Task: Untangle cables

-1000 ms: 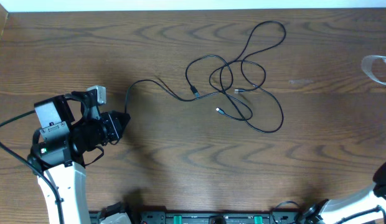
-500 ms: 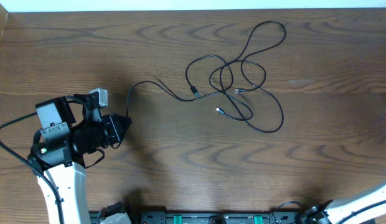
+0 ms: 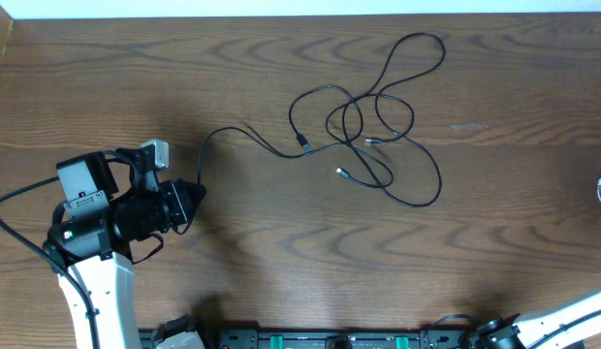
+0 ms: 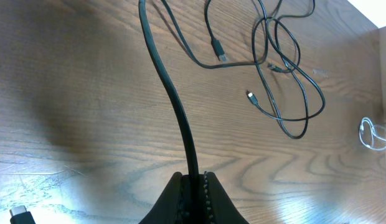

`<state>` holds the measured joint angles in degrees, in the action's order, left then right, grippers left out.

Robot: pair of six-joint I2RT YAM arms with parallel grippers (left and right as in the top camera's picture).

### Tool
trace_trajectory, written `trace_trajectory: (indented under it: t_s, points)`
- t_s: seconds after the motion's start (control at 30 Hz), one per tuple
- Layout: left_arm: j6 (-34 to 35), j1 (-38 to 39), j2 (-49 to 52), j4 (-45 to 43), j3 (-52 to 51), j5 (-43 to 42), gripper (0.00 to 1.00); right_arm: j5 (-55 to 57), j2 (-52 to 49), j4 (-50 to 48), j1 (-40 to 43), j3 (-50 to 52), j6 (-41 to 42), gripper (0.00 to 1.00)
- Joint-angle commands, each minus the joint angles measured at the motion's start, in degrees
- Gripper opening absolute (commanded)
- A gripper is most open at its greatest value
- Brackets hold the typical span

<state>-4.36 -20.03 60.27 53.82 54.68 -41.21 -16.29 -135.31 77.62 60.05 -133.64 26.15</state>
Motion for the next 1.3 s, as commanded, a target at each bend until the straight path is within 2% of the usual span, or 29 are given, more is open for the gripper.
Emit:
trace_trajectory:
  t_s: [0.0, 0.13, 0.23, 0.3, 0.43, 0.5, 0.6, 0.8, 0.9, 1.0, 1.13, 1.27]
  points:
    - [-0.55, 0.13, -0.15, 0.39, 0.31, -0.33, 0.07, 2.25, 0.17, 1.66, 0.22, -0.42, 7.04, 0.99]
    - [-0.55, 0.13, -0.15, 0.39, 0.31, -0.33, 0.07, 1.25, 0.17, 4.0, -0.13, -0.42, 7.02, 0.99]
    - [-0.55, 0.13, -0.15, 0.39, 0.31, -0.33, 0.07, -11.26, 0.17, 5.25, -1.51, -0.42, 2.03, 0.99]
    - [-0.57, 0.13, -0.15, 0.39, 0.31, -0.33, 0.07, -15.45, 0.17, 6.75, -3.21, -0.42, 1.33, 0.99]
    - [-0.59, 0.13, -0.15, 0.48, 0.31, -0.33, 0.07, -15.61, 0.17, 10.12, -9.49, -0.42, 0.33, 0.99]
    - [-0.85, 0.13, -0.15, 0.44, 0.31, -0.33, 0.07, -15.58, 0.17, 11.15, -15.21, -0.42, -0.39, 0.99]
    - [-1.05, 0.13, -0.15, 0.48, 0.31, -0.33, 0.07, -15.63, 0.17, 10.67, -22.88, -0.42, -5.88, 0.99]
    - [-2.1, 0.13, -0.15, 0.55, 0.31, -0.31, 0.07, -14.49, 0.17, 8.92, -39.28, -0.42, -30.03, 0.99]
    - [-3.02, 0.13, -0.15, 0.55, 0.31, -0.31, 0.09, -2.34, 0.17, 11.19, -52.02, -0.39, -40.74, 0.99]
    - [-4.46, 0.13, -0.15, 0.52, 0.31, -0.28, 0.11, 0.04, 0.17, 11.26, -61.13, -0.37, -44.24, 0.99]
    - [-6.8, 0.13, -0.15, 0.39, 0.31, -0.31, 0.12, 4.57, 0.17, 10.84, -68.3, -0.37, -45.55, 0.99]
    - [-6.38, 0.13, -0.15, 0.13, 0.31, -0.31, 0.56, 5.42, 0.17, 10.99, -74.64, -0.37, -45.51, 0.99]
